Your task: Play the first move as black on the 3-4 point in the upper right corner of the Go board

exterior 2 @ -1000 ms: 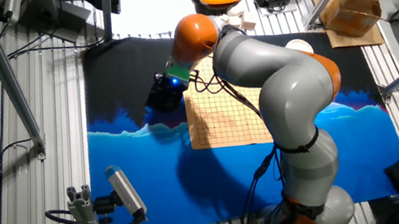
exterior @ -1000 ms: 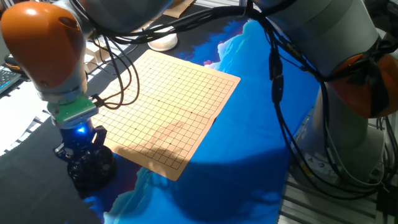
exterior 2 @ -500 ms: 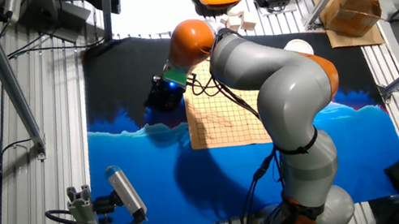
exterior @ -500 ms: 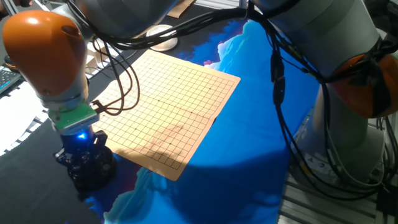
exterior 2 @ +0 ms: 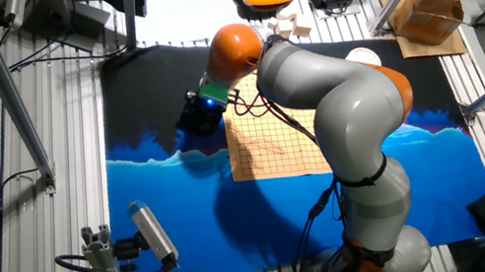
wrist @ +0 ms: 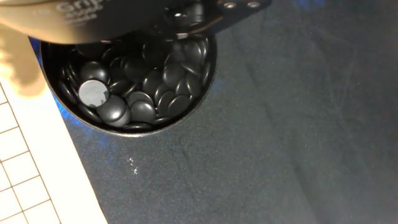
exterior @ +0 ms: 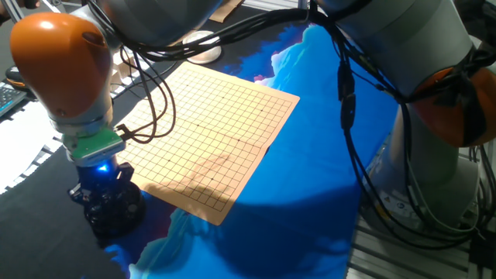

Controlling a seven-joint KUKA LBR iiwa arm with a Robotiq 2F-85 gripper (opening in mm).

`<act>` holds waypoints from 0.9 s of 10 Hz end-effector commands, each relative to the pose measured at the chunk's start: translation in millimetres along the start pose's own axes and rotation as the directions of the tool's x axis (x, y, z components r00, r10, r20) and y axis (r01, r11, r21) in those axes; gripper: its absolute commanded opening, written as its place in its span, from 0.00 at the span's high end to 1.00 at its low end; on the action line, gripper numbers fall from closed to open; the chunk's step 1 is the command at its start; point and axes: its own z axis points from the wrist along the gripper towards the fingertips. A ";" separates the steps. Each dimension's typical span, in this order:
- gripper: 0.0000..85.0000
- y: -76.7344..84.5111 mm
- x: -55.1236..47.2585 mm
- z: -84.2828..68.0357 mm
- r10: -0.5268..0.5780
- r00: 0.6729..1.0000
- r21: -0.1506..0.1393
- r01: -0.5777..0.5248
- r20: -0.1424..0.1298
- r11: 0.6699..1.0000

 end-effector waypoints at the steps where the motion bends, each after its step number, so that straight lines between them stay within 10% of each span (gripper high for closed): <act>1: 0.80 0.2 0.0 0.6 0.002 1.000 -0.001 -0.002 0.001 1.000; 7: 0.80 -1.2 -3.3 2.6 0.003 1.000 -0.012 -0.003 0.007 1.000; 8: 0.60 -1.3 -3.3 2.2 0.006 1.000 -0.012 -0.006 0.004 1.000; 9: 0.60 -1.2 -3.0 1.6 0.014 1.000 -0.012 -0.014 0.002 1.000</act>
